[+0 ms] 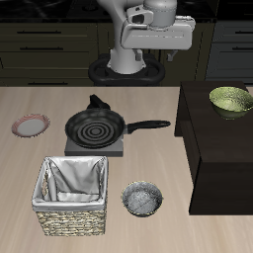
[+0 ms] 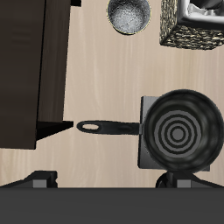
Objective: Place the green bowl in the basket
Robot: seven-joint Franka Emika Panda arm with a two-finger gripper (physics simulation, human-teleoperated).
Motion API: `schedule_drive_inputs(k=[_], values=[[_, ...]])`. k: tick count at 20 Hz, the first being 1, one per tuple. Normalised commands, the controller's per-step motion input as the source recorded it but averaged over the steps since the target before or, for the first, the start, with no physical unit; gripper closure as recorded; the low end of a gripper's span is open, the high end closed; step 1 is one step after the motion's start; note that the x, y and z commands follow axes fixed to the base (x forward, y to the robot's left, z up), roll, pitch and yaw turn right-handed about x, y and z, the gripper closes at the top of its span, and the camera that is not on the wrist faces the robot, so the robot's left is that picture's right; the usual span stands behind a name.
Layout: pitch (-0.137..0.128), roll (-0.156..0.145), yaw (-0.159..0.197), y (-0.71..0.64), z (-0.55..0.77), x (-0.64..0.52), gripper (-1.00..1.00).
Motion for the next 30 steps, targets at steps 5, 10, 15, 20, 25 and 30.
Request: schedule_drive_inputs(k=[5,10,15,20,25,30], values=[[-0.002,0.026,0.01,0.23,0.04,0.12,-1.0],[-0.006,0.012,0.011,0.25,0.07,0.22,-1.0],[-0.001,0.016,0.015,0.18,0.05,0.27,-1.0],[-0.004,-0.003,0.01,0.11,0.03,0.22,-1.0],[0.026,-0.004,-0.012,0.2,0.0,0.22,-1.0],[0.002,0.005,-0.009,0.14,0.06,0.22,-1.0]])
